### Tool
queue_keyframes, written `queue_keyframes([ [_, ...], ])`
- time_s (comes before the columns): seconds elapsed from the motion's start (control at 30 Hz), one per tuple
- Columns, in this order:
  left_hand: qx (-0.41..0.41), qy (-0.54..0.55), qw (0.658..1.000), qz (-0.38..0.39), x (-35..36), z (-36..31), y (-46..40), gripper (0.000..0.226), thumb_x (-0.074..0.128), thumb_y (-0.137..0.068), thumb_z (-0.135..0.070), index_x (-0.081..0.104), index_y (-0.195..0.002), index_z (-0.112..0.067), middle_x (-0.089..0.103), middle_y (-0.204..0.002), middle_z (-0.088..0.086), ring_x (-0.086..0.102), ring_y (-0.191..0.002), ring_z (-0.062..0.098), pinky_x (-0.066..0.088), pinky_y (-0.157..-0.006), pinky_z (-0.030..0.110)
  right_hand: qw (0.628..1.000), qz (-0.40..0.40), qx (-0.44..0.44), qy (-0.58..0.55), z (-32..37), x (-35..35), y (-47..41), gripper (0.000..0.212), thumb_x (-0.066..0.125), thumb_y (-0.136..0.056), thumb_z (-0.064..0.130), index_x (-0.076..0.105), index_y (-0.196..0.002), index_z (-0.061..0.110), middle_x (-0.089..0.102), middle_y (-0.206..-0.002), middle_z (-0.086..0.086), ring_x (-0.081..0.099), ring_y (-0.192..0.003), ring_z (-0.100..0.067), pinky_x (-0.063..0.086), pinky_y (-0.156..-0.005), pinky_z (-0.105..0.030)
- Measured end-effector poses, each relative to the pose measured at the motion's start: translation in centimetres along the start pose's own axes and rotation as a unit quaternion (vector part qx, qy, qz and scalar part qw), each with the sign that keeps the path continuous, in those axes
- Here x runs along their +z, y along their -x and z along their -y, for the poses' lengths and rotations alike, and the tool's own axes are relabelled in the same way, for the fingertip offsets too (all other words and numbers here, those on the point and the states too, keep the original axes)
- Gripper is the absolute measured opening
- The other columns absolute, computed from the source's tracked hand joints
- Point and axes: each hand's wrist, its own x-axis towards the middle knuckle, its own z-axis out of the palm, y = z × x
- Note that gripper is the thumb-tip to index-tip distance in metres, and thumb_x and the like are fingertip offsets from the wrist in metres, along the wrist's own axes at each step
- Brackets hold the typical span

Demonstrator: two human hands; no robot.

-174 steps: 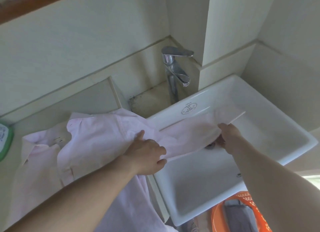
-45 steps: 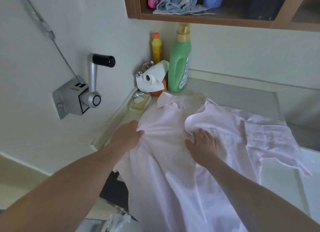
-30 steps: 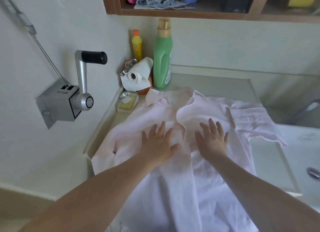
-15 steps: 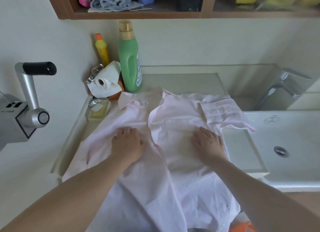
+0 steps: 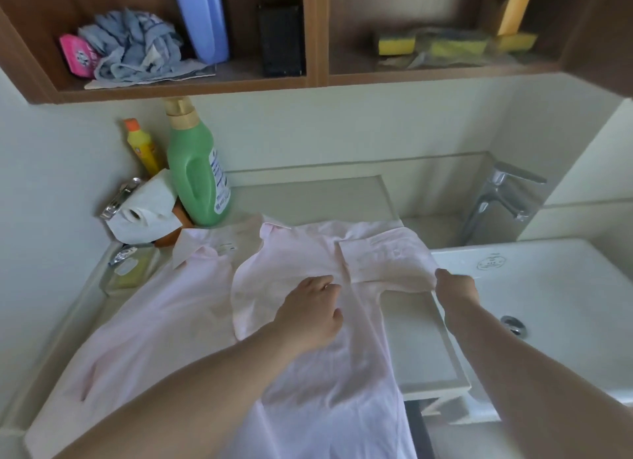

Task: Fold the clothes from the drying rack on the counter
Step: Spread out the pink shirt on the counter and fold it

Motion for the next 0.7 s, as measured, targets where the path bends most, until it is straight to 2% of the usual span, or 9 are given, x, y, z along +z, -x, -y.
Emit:
queue_keyframes([
  [0.07, -0.013, -0.004, 1.0, 0.017, 0.1, -0.3, -1.5, 0.047, 0.04, -0.106, -0.034, 0.04, -0.15, -0.015, 0.023, -0.166, 0.002, 0.017, -0.154, 0.024, 0.027, -0.118, 0.039, 0.995, 0.055, 0.061, -0.048, -0.2, -0.7, -0.7, 0.028, 0.05, -0.1, 0.031, 0.053, -0.109, 0.004, 0.05, -0.082, -0.013, 0.05, -0.069, -0.029, 0.041, -0.063, -0.029],
  [0.1, -0.02, -0.006, 0.999, 0.023, 0.3, -0.9, -2.7, 0.046, 0.039, -0.106, -0.034, 0.041, -0.148, -0.016, 0.024, -0.165, 0.001, 0.018, -0.153, 0.025, 0.029, -0.116, 0.04, 0.989, 0.08, 0.101, -0.072, -0.5, -1.0, -1.6, 0.031, 0.052, -0.099, 0.035, 0.05, -0.11, 0.006, 0.049, -0.087, -0.014, 0.052, -0.075, -0.031, 0.044, -0.069, -0.032],
  [0.17, -0.036, -0.01, 0.999, 0.026, 0.7, -1.3, -4.6, 0.043, 0.039, -0.106, -0.036, 0.044, -0.143, -0.015, 0.03, -0.16, 0.001, 0.024, -0.15, 0.028, 0.036, -0.112, 0.042, 0.975, 0.125, 0.158, -0.095, -1.2, -1.1, -2.5, 0.042, 0.051, -0.096, 0.048, 0.045, -0.115, 0.011, 0.052, -0.104, -0.018, 0.059, -0.101, -0.037, 0.047, -0.089, -0.044],
  [0.2, -0.048, -0.017, 0.998, 0.027, 0.8, -1.5, -5.7, 0.043, 0.04, -0.106, -0.038, 0.044, -0.142, -0.015, 0.03, -0.159, 0.001, 0.026, -0.149, 0.029, 0.038, -0.112, 0.043, 0.969, 0.148, 0.174, -0.098, -1.4, -1.2, -3.2, 0.048, 0.05, -0.094, 0.055, 0.046, -0.118, 0.014, 0.054, -0.11, -0.019, 0.059, -0.106, -0.037, 0.045, -0.091, -0.047],
  [0.3, -0.097, -0.046, 0.993, 0.042, 1.3, -1.6, -8.0, 0.056, 0.041, -0.106, -0.046, 0.027, -0.155, -0.023, 0.005, -0.169, 0.0, 0.013, -0.154, 0.028, 0.025, -0.12, 0.056, 0.948, 0.209, 0.185, -0.151, -1.3, -1.0, -5.0, 0.049, 0.051, -0.091, 0.06, 0.055, -0.119, 0.02, 0.06, -0.111, -0.014, 0.054, -0.094, -0.029, 0.041, -0.081, -0.046],
  [0.4, -0.167, -0.042, 0.982, 0.074, 1.3, -1.6, -9.7, 0.074, 0.038, -0.102, -0.059, 0.001, -0.161, -0.036, -0.017, -0.17, -0.003, -0.006, -0.157, 0.028, 0.008, -0.122, 0.062, 0.924, 0.203, 0.189, -0.263, 0.1, -0.8, -6.2, 0.027, 0.066, -0.092, 0.047, 0.064, -0.109, 0.025, 0.066, -0.111, -0.003, 0.06, -0.097, -0.026, 0.044, -0.093, -0.046],
  [0.5, -0.194, -0.039, 0.974, 0.112, 1.4, -2.0, -10.7, 0.086, 0.039, -0.094, -0.074, -0.002, -0.161, -0.037, -0.015, -0.17, 0.0, -0.007, -0.157, 0.027, 0.008, -0.122, 0.062, 0.9, 0.159, 0.2, -0.354, 0.9, -0.4, -7.7, 0.016, 0.08, -0.085, 0.027, 0.067, -0.094, 0.024, 0.069, -0.101, 0.0, 0.066, -0.085, -0.023, 0.055, -0.074, -0.031],
  [0.6, -0.211, -0.033, 0.97, 0.114, 1.8, -2.6, -11.3, 0.092, 0.044, -0.09, -0.076, -0.002, -0.161, -0.04, -0.015, -0.17, -0.001, -0.009, -0.157, 0.028, 0.007, -0.123, 0.06, 0.88, 0.173, 0.199, -0.396, 1.2, -0.2, -9.7, 0.026, 0.08, -0.083, 0.017, 0.069, -0.106, 0.022, 0.073, -0.111, -0.003, 0.07, -0.096, -0.024, 0.058, -0.081, -0.033],
  [0.7, -0.223, -0.027, 0.968, 0.115, 1.8, -3.1, -12.1, 0.096, 0.047, -0.084, -0.08, -0.001, -0.159, -0.044, -0.017, -0.17, -0.002, -0.011, -0.157, 0.028, 0.007, -0.122, 0.061, 0.884, 0.182, 0.164, -0.398, 2.1, -1.5, -10.2, 0.019, 0.073, -0.091, 0.015, 0.065, -0.107, 0.021, 0.069, -0.106, -0.002, 0.066, -0.091, -0.02, 0.057, -0.079, -0.031],
])
